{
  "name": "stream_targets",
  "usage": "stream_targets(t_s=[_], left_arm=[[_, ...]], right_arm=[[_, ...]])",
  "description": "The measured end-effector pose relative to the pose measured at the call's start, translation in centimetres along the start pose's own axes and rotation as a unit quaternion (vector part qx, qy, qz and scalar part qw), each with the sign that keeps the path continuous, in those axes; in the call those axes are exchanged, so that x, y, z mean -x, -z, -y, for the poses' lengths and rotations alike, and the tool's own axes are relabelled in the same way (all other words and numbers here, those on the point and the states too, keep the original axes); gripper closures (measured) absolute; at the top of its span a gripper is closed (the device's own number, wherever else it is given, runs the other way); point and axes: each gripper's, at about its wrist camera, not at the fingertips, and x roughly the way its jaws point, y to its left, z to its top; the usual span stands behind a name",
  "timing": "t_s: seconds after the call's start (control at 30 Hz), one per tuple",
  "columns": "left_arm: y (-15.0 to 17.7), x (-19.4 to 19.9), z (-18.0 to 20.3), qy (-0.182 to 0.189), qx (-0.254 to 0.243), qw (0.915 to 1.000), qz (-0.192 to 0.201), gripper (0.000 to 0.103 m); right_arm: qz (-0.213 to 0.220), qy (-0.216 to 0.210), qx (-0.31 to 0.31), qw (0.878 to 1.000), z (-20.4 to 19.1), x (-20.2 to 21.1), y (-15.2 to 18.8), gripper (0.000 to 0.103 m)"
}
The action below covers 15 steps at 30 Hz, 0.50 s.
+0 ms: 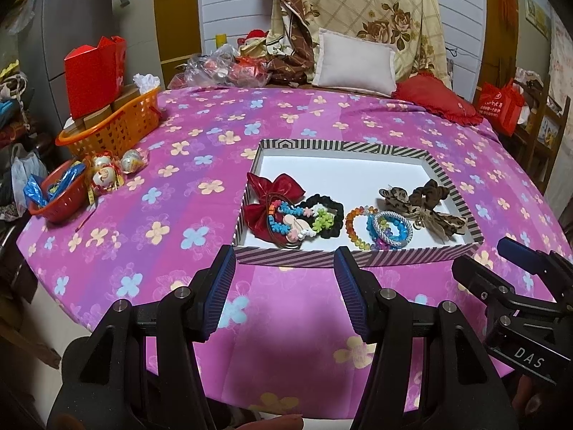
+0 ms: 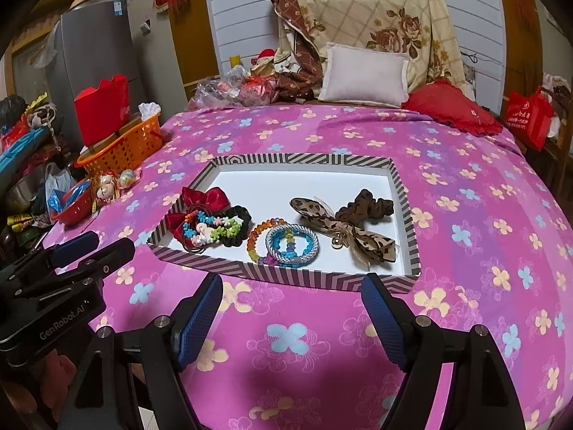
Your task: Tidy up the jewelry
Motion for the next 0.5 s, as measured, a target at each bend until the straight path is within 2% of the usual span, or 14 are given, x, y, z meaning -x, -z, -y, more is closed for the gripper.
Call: stream_targets(t_s=[0.5], left_arm=[[-0.01, -0.03, 0.12, -0.001, 0.0, 1.0, 0.0, 0.046]], right_arm=[[-0.005, -0.001, -0.004, 1.0, 0.14, -0.5, 0.22, 0.025]])
